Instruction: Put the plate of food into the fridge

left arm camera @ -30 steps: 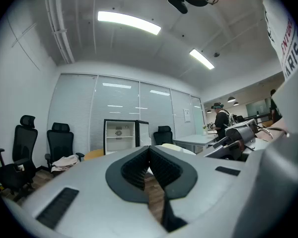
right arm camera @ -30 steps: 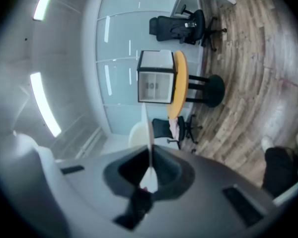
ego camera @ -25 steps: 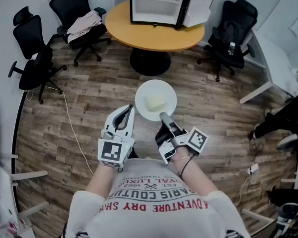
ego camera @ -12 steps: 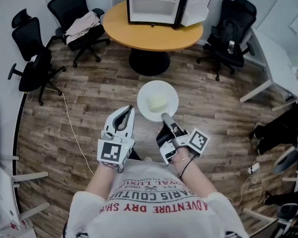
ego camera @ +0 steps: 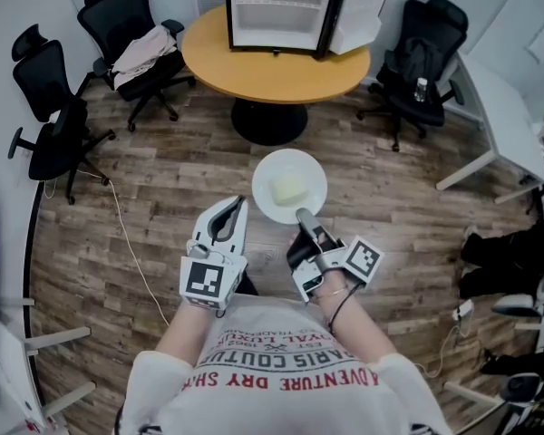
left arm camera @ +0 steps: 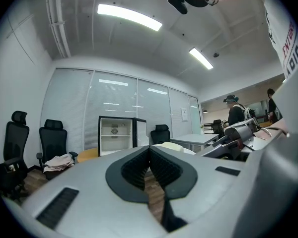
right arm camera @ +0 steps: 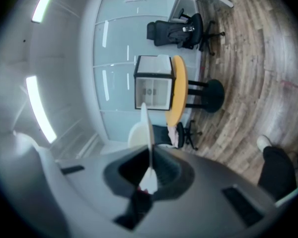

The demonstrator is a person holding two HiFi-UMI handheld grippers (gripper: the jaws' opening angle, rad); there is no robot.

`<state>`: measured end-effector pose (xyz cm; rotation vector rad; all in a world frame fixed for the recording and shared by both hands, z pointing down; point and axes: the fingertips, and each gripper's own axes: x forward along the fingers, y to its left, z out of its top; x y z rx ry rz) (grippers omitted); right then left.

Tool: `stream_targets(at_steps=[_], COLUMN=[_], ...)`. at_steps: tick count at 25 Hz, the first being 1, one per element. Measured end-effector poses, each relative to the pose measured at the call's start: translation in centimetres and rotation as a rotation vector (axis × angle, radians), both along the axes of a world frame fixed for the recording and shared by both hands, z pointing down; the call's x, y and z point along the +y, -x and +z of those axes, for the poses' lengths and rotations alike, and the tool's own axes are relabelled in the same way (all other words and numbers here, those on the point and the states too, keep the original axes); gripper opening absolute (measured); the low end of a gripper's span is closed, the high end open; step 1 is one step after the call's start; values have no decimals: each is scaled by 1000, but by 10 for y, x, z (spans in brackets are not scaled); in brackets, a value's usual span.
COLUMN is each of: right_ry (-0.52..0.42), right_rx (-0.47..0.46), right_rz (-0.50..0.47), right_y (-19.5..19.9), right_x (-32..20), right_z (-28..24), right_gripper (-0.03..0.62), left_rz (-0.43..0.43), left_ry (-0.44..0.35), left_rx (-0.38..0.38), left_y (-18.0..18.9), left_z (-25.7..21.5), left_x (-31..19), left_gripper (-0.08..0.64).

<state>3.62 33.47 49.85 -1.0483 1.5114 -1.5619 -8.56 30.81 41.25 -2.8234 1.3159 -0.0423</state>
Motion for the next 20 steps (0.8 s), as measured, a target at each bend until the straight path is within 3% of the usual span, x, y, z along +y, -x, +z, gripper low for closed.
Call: stream_targets(at_steps=[20], right_ry=[-2], right_rx=[13], right_rz=[121], right_y=[48], right_x=[-232], right_z=[-17], right_gripper=[35], left_rz=[91], left_ry=[-32], left_rx=[6], left_y=[55], left_z=[-22], left_x=[-254], left_gripper=[32])
